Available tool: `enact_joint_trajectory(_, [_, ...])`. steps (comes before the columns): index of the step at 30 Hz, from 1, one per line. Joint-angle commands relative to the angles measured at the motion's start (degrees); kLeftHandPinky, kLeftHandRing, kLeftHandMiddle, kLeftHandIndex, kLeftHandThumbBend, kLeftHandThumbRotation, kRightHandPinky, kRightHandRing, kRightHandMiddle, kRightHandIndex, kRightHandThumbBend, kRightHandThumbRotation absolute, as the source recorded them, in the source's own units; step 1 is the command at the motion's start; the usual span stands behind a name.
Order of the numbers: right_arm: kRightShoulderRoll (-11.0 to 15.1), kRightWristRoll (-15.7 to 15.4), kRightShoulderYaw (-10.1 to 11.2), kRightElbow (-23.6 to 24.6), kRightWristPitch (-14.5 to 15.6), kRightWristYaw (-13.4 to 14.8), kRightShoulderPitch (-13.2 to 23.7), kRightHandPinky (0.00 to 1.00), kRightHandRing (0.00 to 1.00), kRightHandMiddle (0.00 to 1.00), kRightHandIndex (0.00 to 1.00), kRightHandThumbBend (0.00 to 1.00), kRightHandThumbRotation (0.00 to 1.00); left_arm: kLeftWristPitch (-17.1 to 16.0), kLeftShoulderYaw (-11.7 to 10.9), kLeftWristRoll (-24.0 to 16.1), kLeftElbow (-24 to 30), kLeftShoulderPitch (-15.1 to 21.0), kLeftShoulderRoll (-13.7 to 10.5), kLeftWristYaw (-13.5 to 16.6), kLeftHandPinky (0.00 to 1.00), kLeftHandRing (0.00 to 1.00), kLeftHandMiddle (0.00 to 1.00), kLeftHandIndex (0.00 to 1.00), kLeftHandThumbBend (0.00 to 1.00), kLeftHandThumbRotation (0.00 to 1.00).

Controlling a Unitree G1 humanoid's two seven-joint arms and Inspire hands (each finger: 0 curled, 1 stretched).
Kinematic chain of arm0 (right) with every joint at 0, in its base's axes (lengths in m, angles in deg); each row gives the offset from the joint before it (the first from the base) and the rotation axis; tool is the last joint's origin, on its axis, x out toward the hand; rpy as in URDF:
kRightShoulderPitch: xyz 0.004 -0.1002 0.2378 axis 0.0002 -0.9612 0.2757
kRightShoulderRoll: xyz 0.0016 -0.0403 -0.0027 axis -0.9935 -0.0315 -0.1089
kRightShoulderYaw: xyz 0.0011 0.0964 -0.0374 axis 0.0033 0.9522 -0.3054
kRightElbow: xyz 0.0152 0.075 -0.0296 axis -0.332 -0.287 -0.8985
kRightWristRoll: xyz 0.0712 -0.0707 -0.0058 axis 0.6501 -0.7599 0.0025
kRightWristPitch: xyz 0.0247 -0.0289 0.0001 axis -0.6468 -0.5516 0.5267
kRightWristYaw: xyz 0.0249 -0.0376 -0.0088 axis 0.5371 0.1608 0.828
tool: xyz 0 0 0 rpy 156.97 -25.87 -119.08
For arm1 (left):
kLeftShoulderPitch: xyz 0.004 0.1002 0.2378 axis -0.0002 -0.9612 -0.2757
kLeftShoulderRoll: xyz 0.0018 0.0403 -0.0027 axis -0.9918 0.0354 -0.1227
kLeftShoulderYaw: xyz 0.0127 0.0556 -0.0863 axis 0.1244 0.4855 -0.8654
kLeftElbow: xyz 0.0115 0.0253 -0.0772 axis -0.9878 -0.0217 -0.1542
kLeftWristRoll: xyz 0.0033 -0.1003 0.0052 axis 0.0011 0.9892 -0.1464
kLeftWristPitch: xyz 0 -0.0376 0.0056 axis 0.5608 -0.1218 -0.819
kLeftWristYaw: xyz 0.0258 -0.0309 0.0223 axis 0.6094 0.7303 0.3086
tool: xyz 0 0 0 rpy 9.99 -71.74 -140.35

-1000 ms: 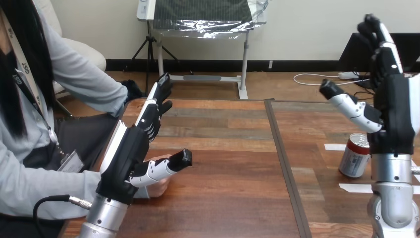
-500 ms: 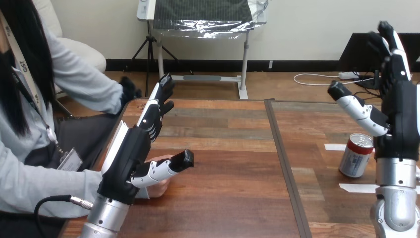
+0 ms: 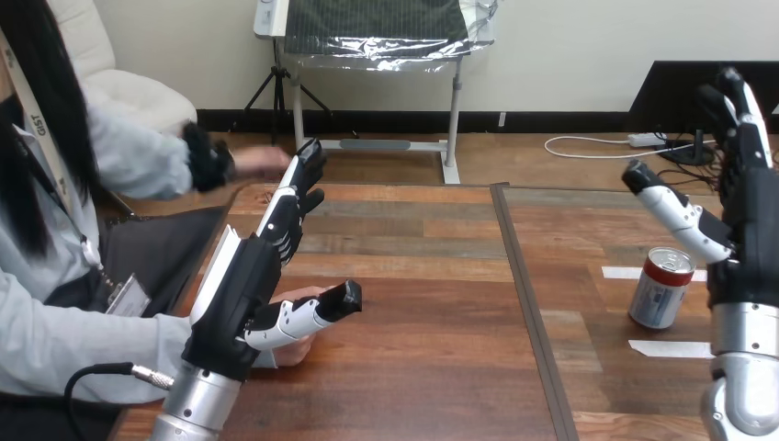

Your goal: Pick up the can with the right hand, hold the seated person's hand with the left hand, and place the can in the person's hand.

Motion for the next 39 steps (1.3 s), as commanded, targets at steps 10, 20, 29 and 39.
enact_joint_trajectory(10, [3.1,-1.7,0.4,-5.4,1.2,3.1,3.8,0.98,0.95,0.9,0.95,1.0,0.5,-1.2,-0.5,2.2,2.6,1.1,0.0,-1.4,0.98,1.0,1.0,1.0,1.0,0.67])
enact_joint_trajectory(20, [3.7,-1.6,0.3,-8.9,2.7,3.4,4.3,0.97,0.95,0.9,0.96,1.0,0.51,-0.6,-0.6,4.6,3.3,0.4,-0.2,-3.8,0.99,1.0,1.0,1.0,1.0,0.66])
enact_joint_trajectory(29, [3.7,-1.5,0.3,-11.3,4.5,3.6,4.7,0.97,0.95,0.9,0.96,1.0,0.5,-0.6,-0.8,5.8,3.8,-0.1,-0.3,-5.1,1.0,1.0,1.0,1.0,1.0,0.66])
enact_joint_trajectory(39, [4.3,-3.6,-0.9,-13.7,6.9,6.0,5.0,0.96,0.94,0.9,0.97,1.0,0.54,-0.3,-1.0,7.0,4.7,-0.8,-0.5,-6.3,0.99,1.0,1.0,1.0,1.0,0.66])
